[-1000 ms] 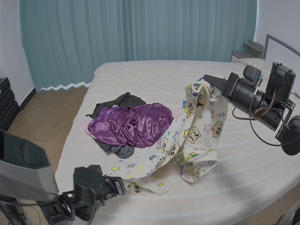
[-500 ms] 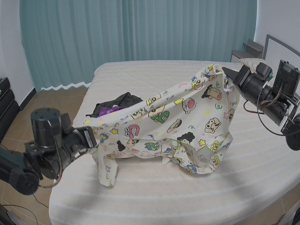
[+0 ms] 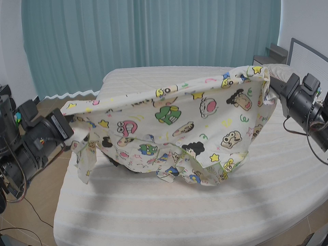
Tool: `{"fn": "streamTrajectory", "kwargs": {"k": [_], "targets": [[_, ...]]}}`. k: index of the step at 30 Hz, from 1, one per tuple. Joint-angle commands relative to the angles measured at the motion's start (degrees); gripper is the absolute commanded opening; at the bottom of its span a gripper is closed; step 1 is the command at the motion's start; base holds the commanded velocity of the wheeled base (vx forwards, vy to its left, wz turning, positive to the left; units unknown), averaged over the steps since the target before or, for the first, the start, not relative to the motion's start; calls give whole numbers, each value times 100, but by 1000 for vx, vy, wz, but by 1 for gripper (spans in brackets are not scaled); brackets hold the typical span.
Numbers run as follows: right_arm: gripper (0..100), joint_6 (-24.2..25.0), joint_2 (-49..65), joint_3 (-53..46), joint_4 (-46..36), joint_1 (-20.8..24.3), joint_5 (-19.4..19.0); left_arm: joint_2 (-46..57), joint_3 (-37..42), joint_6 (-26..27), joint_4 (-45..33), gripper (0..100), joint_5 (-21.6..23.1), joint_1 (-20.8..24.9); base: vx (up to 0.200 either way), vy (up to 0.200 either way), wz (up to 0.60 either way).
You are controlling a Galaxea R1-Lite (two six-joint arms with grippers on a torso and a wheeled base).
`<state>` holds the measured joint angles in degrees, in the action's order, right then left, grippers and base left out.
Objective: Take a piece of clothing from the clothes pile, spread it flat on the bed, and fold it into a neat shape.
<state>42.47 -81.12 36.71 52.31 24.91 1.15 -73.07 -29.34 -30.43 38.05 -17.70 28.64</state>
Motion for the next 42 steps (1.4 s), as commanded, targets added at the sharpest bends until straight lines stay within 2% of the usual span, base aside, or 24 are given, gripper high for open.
{"fn": "streamTrajectory", "kwargs": {"k": [1, 5, 9, 16, 28, 34, 42], "targets": [[0, 402, 114, -480, 16, 23, -185, -41, 412, -394, 10, 0, 118, 309, 0, 0, 0], [0, 631, 70, -630, 25, 14, -396, -190, 429, -728, 10, 0, 127, 494, 0, 0, 0], [0, 807, 70, -621, 25, 14, -431, -339, 456, -763, 10, 0, 100, 529, 0, 0, 0], [0, 815, 70, -753, 130, 23, -484, -383, 456, -1018, 10, 0, 100, 529, -57, 0, 0], [0, 815, 78, -928, 719, 6, -563, -383, 456, -1018, 27, 0, 91, 529, -200, 0, 0], [0, 789, 122, -920, 1071, 32, -563, -375, 473, -1009, 247, 0, 74, 529, 0, 0, 0], [0, 763, 325, -867, 1088, 23, -545, -375, 508, -1018, 326, 0, 91, 529, 0, 0, 0]]}}
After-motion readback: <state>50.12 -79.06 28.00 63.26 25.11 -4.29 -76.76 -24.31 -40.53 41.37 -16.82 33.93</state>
